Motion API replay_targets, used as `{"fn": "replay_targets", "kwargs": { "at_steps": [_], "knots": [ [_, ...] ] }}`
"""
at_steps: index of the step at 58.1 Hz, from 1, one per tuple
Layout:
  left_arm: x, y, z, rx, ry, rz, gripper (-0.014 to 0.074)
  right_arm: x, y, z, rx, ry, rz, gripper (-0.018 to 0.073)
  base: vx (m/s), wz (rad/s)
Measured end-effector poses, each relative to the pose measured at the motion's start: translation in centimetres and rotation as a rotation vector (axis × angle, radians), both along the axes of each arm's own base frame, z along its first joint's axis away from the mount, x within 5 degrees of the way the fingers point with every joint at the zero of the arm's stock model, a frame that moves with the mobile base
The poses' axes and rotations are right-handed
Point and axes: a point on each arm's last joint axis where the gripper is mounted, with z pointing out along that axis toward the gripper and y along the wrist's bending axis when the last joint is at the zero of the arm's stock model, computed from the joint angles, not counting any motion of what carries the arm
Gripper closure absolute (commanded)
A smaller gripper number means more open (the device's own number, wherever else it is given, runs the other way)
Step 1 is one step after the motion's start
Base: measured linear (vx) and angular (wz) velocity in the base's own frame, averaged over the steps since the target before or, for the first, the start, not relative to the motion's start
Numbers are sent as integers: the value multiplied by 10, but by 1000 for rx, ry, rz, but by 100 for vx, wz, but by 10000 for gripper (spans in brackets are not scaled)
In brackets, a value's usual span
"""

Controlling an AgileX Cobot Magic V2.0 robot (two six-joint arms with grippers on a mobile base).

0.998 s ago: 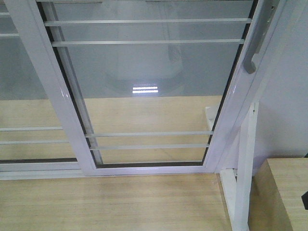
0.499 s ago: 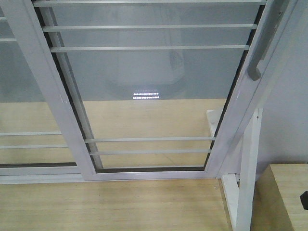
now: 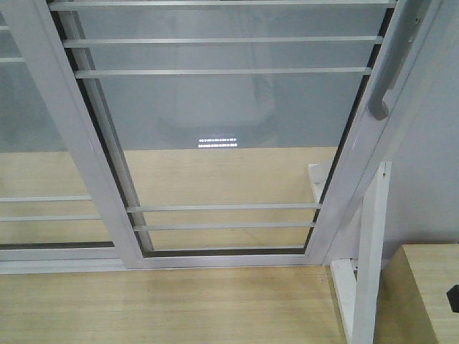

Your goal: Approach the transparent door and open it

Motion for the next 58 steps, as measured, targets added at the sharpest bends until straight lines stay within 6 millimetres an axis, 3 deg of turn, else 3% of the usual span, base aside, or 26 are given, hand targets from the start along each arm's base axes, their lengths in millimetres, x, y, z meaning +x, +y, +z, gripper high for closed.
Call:
{"fn": "replay_targets", "kwargs": {
  "at_steps": [43,52,58],
  "knots": [
    [0,1,6,-2,-61,8,603,0,0,6,-19,-67,1,566,0,0],
    [-1,2,17,-51,-188,18,603,-1,0,22,-7,-243,5,566,0,0],
    [-6,3,39,-74,-311,19,603,-6,1,47,7,-349,10,566,0,0]
  ]
}}
